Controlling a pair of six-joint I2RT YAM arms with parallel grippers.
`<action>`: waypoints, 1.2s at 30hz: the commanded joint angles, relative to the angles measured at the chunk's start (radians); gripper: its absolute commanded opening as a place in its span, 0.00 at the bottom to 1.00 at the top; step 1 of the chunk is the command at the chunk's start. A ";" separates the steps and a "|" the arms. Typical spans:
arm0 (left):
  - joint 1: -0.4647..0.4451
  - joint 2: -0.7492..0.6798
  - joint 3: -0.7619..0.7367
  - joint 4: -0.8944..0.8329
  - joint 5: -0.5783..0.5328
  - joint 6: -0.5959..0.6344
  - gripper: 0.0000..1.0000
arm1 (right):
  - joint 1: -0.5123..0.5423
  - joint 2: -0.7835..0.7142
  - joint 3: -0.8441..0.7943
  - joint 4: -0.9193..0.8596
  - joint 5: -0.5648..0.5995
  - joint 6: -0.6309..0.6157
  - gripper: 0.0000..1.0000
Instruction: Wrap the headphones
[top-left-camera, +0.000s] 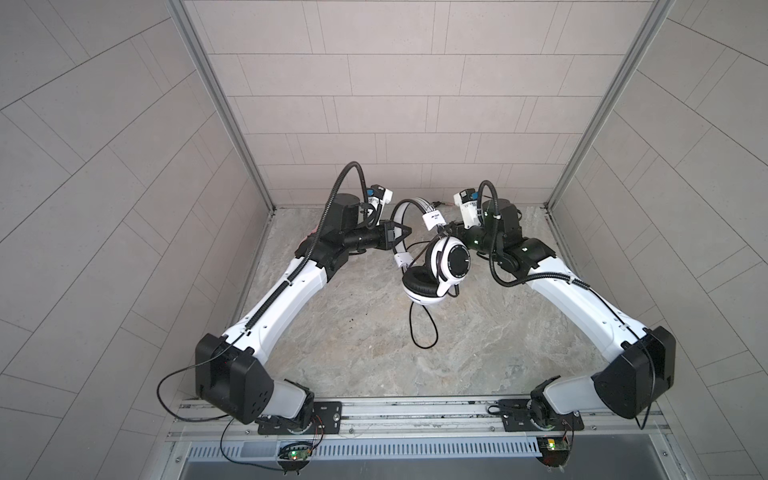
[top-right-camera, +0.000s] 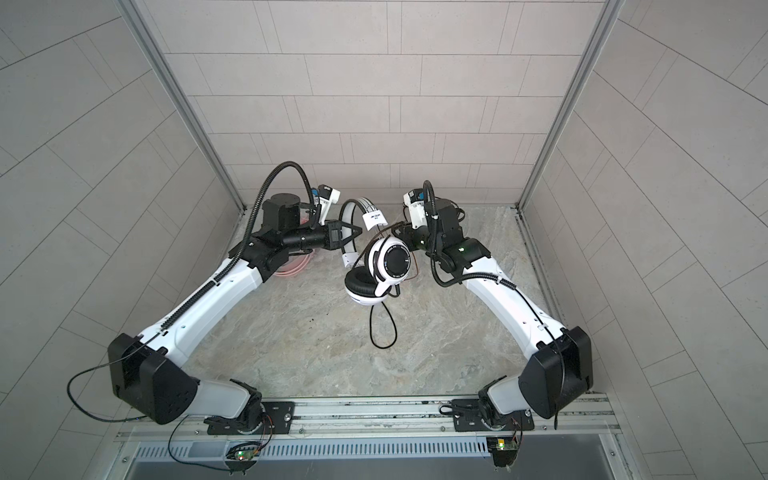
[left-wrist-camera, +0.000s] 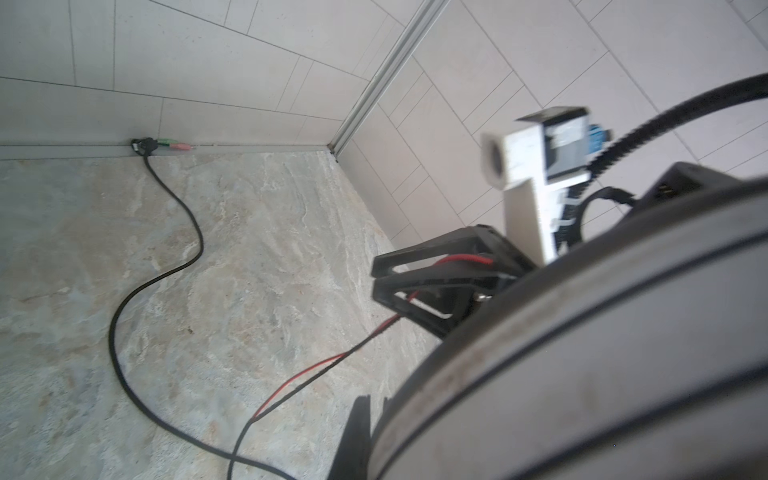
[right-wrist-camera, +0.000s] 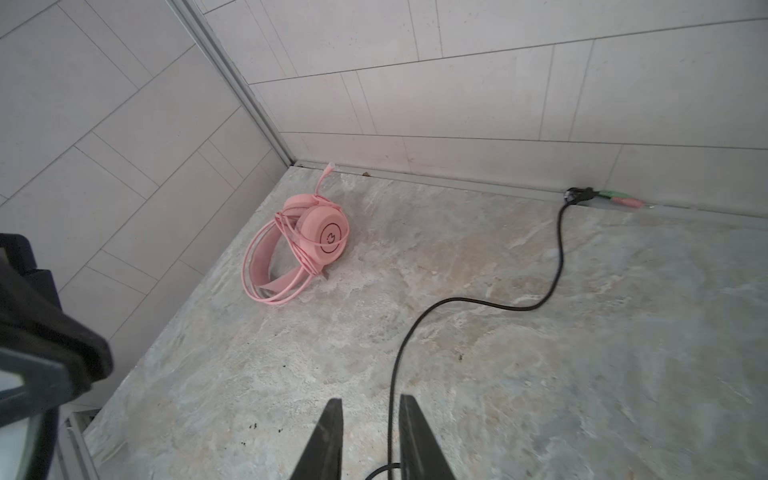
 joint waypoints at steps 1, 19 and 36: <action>0.001 -0.019 0.057 0.149 0.086 -0.116 0.00 | -0.009 0.036 -0.019 0.140 -0.112 0.103 0.29; 0.001 0.007 0.098 0.276 0.082 -0.258 0.00 | 0.042 0.391 0.006 0.459 -0.195 0.279 0.38; 0.013 -0.006 0.135 0.232 0.033 -0.251 0.00 | 0.142 0.581 -0.019 0.524 -0.150 0.280 0.37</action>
